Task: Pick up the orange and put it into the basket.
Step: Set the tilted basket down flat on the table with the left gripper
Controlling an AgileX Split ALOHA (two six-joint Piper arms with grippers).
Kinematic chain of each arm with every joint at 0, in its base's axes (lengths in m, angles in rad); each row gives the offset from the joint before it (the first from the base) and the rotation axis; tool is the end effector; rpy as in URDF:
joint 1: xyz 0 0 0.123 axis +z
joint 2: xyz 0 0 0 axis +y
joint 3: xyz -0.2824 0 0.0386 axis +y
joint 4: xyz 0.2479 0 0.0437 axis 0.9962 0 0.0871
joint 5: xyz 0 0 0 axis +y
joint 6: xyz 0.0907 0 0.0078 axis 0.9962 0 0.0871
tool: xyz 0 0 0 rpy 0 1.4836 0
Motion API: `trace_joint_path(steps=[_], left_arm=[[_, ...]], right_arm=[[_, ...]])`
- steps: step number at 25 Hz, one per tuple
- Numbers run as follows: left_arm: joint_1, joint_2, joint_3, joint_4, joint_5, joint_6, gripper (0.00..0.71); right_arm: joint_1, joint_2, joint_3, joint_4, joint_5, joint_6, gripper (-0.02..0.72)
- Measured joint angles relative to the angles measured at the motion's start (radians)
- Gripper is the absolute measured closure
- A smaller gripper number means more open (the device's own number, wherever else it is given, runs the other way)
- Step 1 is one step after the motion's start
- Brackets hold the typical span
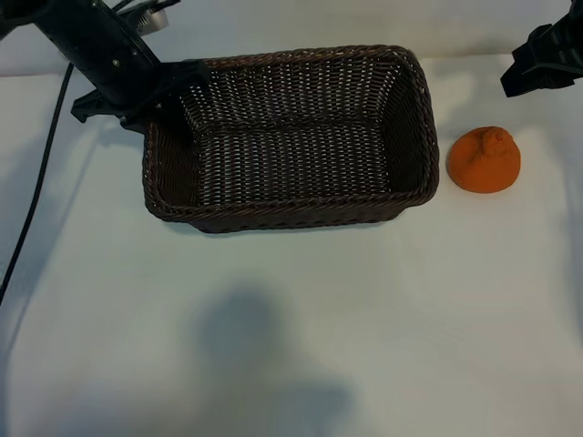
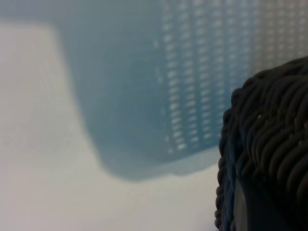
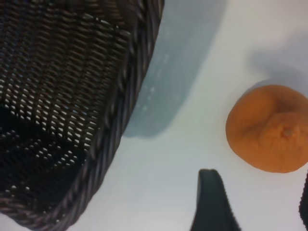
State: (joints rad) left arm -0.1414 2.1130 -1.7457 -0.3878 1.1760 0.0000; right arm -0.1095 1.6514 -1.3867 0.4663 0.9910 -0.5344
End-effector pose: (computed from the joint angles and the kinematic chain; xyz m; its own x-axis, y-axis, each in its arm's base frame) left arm 0.4290 -0.0932 0.2123 -0.9962 -0.0051 -0.0870 0.0270 0.9312 -0.3634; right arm 0.3505 -0.0041 0.3029 -0.8450 -0.1515 -0.5128 -0.2950 0.9320 0.2107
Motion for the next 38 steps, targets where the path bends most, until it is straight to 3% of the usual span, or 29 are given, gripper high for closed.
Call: trace_joint_path(steps=[9, 38], left_arm=[[-0.042, 0.063, -0.003, 0.001, 0.0, 0.012, 0.546], [-0.05, 0.15, -0.005, 0.0, -0.012, -0.006, 0.546]], right_arm=[[0.0, 0.0, 0.0, 0.002, 0.0, 0.0, 0.27], [0.0, 0.0, 0.0, 0.008, 0.0, 0.0, 0.27]])
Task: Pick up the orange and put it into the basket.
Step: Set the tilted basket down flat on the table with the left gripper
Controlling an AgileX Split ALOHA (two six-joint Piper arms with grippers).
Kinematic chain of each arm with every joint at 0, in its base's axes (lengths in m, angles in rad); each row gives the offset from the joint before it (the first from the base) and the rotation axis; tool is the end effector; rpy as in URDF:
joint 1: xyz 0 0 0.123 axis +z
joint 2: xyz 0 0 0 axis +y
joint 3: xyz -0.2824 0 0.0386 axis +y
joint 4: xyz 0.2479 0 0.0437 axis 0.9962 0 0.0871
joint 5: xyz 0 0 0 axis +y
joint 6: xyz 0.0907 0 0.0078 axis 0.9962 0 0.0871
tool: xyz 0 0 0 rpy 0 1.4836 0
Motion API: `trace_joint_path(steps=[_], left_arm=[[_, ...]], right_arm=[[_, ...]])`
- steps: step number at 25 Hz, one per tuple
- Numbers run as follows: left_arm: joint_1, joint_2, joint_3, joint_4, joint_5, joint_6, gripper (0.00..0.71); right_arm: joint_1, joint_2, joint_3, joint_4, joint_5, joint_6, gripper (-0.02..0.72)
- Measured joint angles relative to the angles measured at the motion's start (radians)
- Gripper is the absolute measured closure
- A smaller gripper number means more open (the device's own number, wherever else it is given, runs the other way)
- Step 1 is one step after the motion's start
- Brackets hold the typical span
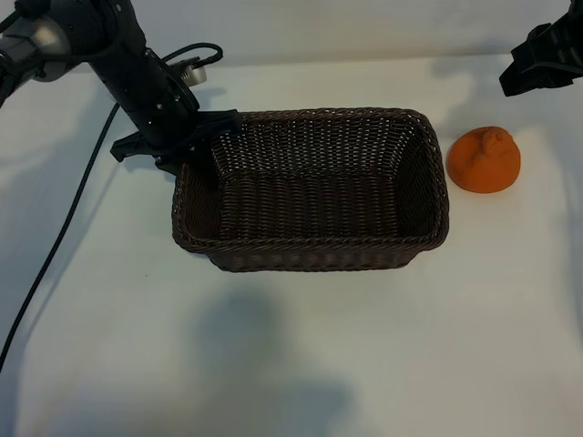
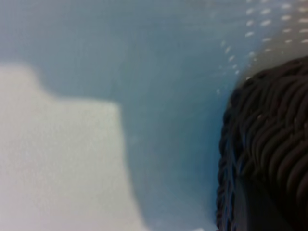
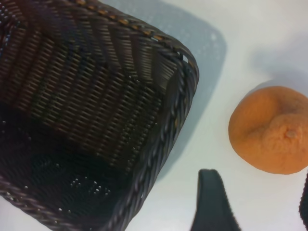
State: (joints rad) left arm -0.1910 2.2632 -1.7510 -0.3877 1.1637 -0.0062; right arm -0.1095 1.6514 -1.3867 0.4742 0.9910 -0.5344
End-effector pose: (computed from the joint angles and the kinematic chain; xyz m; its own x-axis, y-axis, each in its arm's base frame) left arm 0.4341 -0.1162 0.1470 -0.9983 0.0347 0.0468 0.0165 0.9388 -0.3441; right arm 0.3506 -0.0035 0.3032 -0.8448 -0.1464 -0.5147 -0.2939 0.9307 0.2177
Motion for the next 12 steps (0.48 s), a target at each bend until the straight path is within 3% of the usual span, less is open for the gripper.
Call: trace_joint_path(steps=[5, 12], left_arm=[[0.0, 0.0, 0.0, -0.001, 0.0, 0.0, 0.523], [0.0, 0.0, -0.001, -0.026, 0.0, -0.001, 0.287]], right_arm=[[0.0, 0.0, 0.0, 0.0, 0.0, 0.0, 0.27], [0.0, 0.0, 0.0, 0.001, 0.0, 0.0, 0.27]])
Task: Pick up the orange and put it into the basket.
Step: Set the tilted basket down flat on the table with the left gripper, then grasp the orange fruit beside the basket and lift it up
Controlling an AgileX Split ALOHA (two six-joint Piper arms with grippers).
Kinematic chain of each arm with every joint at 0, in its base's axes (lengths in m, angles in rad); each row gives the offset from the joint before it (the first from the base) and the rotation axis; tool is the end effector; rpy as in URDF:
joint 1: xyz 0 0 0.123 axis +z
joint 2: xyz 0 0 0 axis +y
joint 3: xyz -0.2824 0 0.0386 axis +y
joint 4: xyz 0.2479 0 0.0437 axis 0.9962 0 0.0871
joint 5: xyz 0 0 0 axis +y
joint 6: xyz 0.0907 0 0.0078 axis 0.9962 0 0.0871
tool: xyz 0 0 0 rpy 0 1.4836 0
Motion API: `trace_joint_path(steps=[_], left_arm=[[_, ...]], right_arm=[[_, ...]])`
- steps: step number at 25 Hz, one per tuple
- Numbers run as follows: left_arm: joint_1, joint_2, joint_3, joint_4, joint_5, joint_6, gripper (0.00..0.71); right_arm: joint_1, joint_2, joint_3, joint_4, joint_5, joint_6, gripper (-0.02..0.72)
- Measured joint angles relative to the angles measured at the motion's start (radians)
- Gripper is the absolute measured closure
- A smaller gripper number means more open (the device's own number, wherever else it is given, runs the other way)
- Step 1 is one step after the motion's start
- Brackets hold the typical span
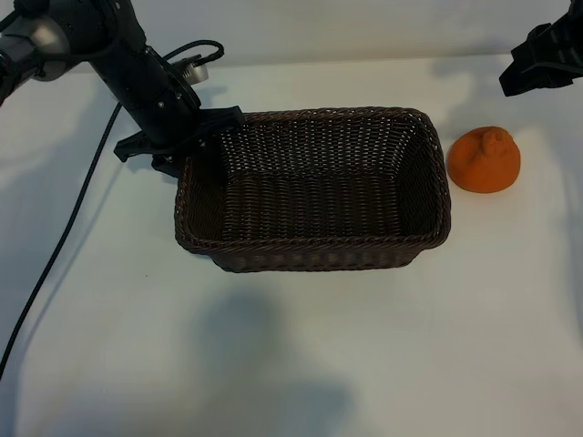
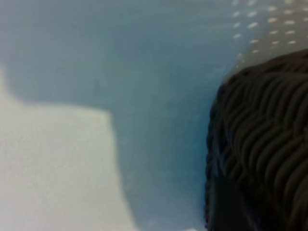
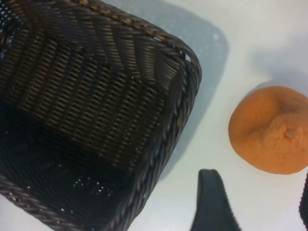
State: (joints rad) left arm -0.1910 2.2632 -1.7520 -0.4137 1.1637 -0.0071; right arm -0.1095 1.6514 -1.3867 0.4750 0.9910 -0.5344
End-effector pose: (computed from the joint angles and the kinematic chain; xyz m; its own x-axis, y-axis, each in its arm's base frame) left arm 0.4343 -0.1182 0.1480 -0.9985 0.0243 0.0500 0.0044 0.9306 -0.3661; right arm 0.3506 -0.0035 0.3032 -0.8448 -0.1459 -0.5148 -0.2938 0.9306 0.2184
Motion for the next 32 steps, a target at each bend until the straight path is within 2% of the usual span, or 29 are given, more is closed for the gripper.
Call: trace_joint_path(steps=[5, 13, 25, 32], left_arm=[[0.0, -0.006, 0.0, -0.001, 0.0, -0.017, 0.236], [0.02, -0.097, -0.006, 0.001, 0.012, -0.032, 0.231], [0.021, -0.274, -0.006, 0.022, 0.012, -0.033, 0.23], [0.021, -0.392, 0.115, 0.047, 0.012, 0.029, 0.23]], right_arm=[[0.0, 0.0, 0.0, 0.0, 0.0, 0.0, 0.27], [0.0, 0.0, 0.0, 0.004, 0.0, 0.0, 0.27], [0.0, 0.0, 0.0, 0.007, 0.0, 0.0, 0.27], [0.0, 0.0, 0.0, 0.007, 0.0, 0.0, 0.27]])
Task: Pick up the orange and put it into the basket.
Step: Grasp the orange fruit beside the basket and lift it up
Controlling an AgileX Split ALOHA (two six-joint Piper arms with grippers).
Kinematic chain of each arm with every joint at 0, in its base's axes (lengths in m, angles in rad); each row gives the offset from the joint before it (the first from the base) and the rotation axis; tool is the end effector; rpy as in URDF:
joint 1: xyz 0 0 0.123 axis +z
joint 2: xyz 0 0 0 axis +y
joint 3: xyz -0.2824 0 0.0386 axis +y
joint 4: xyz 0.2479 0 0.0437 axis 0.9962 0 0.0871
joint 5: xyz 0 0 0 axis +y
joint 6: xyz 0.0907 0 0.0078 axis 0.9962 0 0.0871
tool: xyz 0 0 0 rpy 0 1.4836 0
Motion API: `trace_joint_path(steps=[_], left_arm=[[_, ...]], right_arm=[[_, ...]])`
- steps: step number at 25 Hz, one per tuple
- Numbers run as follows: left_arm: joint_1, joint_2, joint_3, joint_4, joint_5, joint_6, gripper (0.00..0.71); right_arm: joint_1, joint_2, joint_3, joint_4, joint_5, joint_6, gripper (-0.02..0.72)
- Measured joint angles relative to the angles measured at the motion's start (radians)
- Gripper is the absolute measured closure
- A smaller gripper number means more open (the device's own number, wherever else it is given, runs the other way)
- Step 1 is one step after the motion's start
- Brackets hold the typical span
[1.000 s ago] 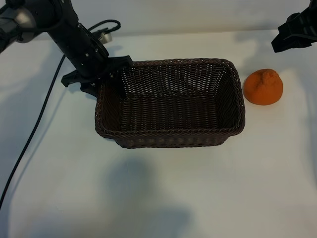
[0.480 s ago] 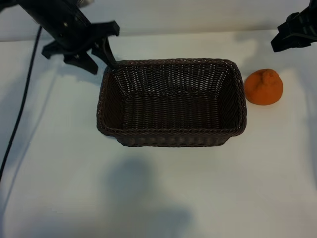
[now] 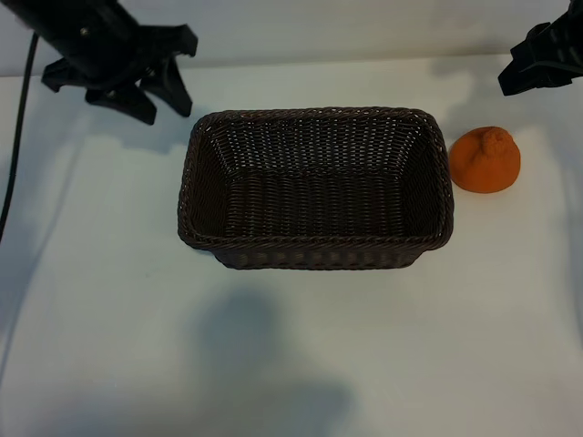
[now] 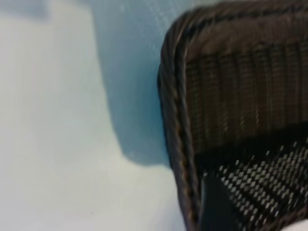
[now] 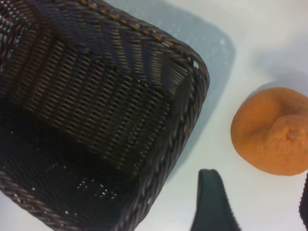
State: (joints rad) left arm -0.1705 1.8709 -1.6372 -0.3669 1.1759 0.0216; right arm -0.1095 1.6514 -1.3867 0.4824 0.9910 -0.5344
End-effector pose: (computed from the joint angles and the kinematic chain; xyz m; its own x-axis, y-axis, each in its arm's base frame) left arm 0.3839 -0.0967 0.2837 -0.9725 0.0479 -0.2281 0.1278 0.9280 -0.3500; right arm 0.3507 -0.0030 0.3034 -0.8446 -0.1410 -0.5165 -0.2927 0.9294 0.2249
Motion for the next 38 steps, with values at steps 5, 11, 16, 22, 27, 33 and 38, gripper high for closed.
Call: trace_joint_path(steps=[5, 11, 16, 22, 27, 33, 38], left_arm=[[0.0, -0.09, 0.135, 0.001, 0.0, 0.067, 0.23], [0.0, -0.121, 0.261, 0.0, -0.008, 0.079, 0.23], [0.003, -0.121, 0.304, -0.007, -0.048, 0.083, 0.23], [0.096, -0.121, 0.305, -0.136, -0.023, 0.173, 0.23], [0.123, -0.121, 0.305, -0.171, -0.011, 0.202, 0.23], [0.123, -0.121, 0.305, -0.176, -0.002, 0.208, 0.23], [0.124, -0.125, 0.302, -0.187, -0.001, 0.217, 0.23]], right_arm=[[0.0, 0.0, 0.0, 0.004, -0.004, 0.001, 0.27], [0.0, 0.0, 0.0, 0.014, -0.004, 0.001, 0.27], [0.0, 0.0, 0.0, 0.028, -0.001, 0.001, 0.27], [0.0, 0.0, 0.0, 0.029, 0.003, 0.001, 0.27], [0.0, 0.0, 0.0, 0.029, 0.003, 0.001, 0.27], [0.0, 0.0, 0.0, 0.029, 0.003, 0.001, 0.27], [0.0, 0.0, 0.0, 0.029, 0.003, 0.001, 0.27]])
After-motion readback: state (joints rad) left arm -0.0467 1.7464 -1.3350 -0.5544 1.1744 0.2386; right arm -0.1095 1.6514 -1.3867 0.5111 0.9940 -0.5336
